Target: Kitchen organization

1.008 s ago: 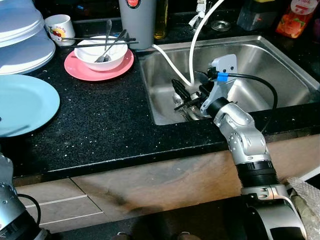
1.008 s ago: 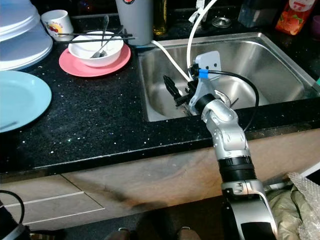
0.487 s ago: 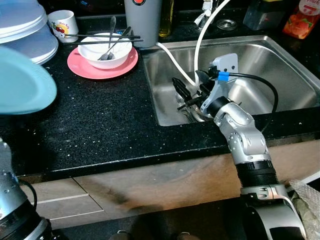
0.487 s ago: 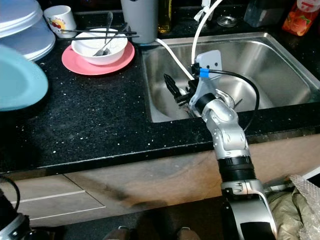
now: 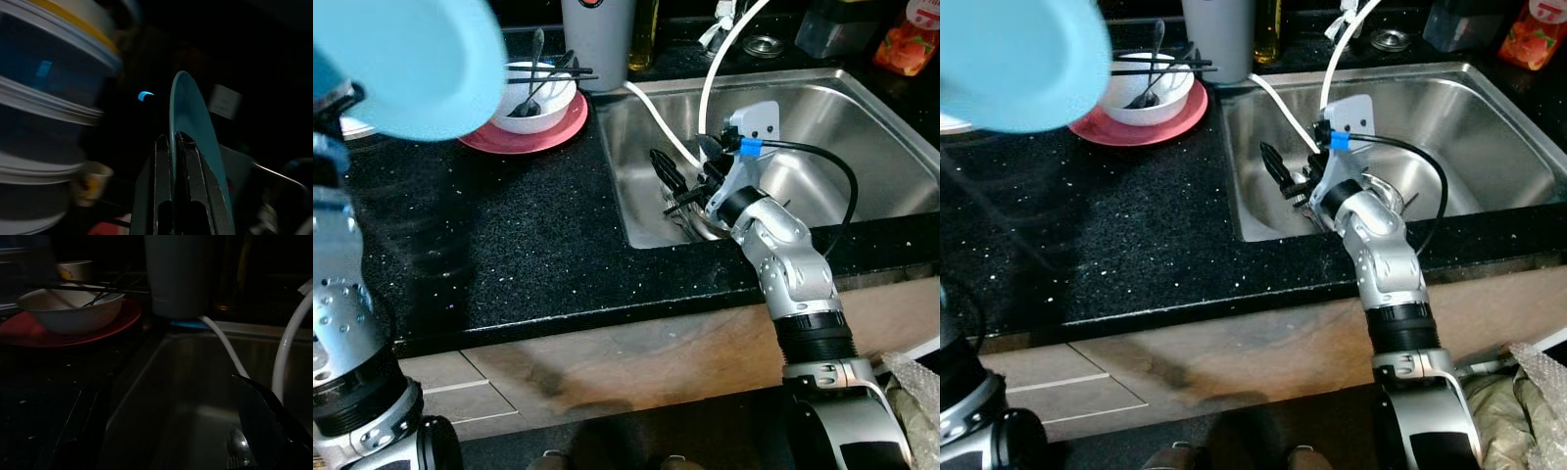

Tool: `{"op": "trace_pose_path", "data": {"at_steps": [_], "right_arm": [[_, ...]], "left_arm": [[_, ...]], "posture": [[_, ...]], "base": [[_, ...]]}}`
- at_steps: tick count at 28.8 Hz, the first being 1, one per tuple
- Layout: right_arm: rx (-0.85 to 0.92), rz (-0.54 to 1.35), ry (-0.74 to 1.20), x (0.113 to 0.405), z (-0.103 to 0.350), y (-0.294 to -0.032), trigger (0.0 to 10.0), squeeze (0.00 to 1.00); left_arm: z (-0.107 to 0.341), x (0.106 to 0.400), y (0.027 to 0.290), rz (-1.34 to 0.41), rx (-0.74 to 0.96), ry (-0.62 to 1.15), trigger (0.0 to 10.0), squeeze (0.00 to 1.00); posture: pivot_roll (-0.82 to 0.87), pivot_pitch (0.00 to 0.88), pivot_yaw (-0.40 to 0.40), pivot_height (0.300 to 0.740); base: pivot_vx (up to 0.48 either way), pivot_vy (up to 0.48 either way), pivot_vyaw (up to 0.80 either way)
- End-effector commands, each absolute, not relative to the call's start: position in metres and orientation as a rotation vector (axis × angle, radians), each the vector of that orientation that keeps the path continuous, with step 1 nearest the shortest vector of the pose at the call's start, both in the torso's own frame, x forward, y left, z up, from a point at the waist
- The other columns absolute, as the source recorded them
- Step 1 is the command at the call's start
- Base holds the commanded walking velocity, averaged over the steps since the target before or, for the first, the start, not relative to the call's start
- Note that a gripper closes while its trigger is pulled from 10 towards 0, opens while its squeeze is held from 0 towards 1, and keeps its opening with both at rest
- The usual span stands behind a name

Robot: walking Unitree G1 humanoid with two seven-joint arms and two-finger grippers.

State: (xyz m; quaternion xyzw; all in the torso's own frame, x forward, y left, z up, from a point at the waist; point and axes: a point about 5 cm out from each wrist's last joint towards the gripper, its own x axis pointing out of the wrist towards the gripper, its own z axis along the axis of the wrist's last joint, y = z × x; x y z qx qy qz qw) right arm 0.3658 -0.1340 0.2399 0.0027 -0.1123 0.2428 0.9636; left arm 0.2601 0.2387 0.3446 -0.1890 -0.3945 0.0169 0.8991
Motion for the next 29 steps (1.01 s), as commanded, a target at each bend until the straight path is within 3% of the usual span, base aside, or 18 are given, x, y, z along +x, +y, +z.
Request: {"op": "trace_pose_path", "data": {"at_steps": [1, 7, 20, 29], "right_arm": [[0.005, 0.481, -0.231, 0.367, 0.24, -0.136, 10.0, 0.0], [0.007, 0.468, -0.238, 0.367, 0.24, -0.138, 10.0, 0.0], [0.021, 0.346, -0.28, 0.369, 0.246, -0.156, 10.0, 0.0], [0.01, 0.262, -0.301, 0.371, 0.249, -0.17, 10.0, 0.0]], "left_arm": [[0.349, 0.264, 0.228, -0.083, -0.342, -0.802, 0.0, 0.0], [0.334, 0.283, 0.194, -0.357, -0.138, -0.648, 0.0, 0.0], [0.334, 0.304, 0.181, -0.494, -0.026, -0.628, 0.0, 0.0], [0.329, 0.328, 0.147, -0.597, 0.049, -0.607, 0.0, 0.0]], "posture": [[0.04, 0.136, -0.005, 0.74], [0.04, 0.136, 0.001, 0.74], [0.04, 0.14, 0.006, 0.74], [0.04, 0.143, 0.015, 0.74]], "base": [[0.0, 0.0, 0.0], [0.0, 0.0, 0.0], [0.0, 0.0, 0.0], [0.0, 0.0, 0.0]]}}
